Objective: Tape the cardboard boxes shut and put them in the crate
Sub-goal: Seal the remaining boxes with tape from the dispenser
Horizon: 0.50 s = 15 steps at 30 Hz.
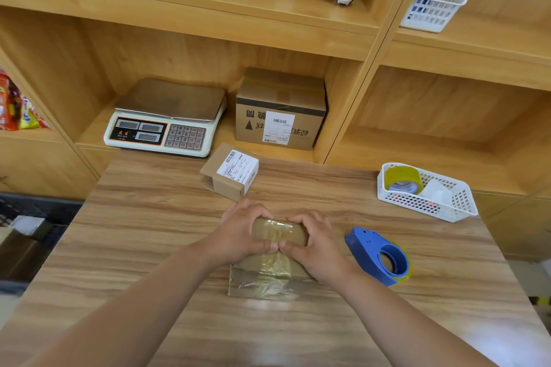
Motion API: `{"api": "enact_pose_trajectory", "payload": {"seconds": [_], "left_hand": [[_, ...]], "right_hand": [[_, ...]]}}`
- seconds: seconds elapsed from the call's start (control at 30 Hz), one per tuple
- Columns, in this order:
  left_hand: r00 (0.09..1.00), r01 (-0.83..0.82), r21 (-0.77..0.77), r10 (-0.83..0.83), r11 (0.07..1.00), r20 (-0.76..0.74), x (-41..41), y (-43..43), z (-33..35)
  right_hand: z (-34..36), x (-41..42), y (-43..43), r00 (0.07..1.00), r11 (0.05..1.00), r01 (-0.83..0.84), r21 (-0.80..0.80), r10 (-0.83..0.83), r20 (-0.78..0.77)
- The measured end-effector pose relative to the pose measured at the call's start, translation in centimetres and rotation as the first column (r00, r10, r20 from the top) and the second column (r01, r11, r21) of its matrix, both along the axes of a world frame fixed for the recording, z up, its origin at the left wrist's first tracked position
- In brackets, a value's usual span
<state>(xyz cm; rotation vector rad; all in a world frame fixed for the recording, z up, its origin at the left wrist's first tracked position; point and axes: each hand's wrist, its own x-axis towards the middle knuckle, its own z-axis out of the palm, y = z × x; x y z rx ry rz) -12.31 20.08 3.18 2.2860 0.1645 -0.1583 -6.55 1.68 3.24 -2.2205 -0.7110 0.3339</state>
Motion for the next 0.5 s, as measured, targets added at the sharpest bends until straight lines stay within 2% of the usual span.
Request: {"api": "enact_pose_trajectory", "payload": {"seconds": [0.13, 0.33, 0.5], "left_hand": [[0.994, -0.090, -0.058, 0.093, 0.994, 0.060, 0.0, -0.5, -0.3], [0.968, -0.219, -0.078, 0.226, 0.973, 0.107, 0.6, -1.5, -0.2], [0.963, -0.234, -0.073, 0.241, 0.970, 0.120, 0.7, -1.8, -0.4]], "right_hand": [[-0.3, 0.4, 0.6, 0.996, 0.994, 0.088, 0.069, -0.086, -0.038], [-0.3, 0.7, 1.3, 0.986, 0.987, 0.149, 0.053, -0.152, 0.068], [0.3, 0.6, 1.7, 0.973, 0.980, 0.192, -0.048, -0.184, 0.138]]}}
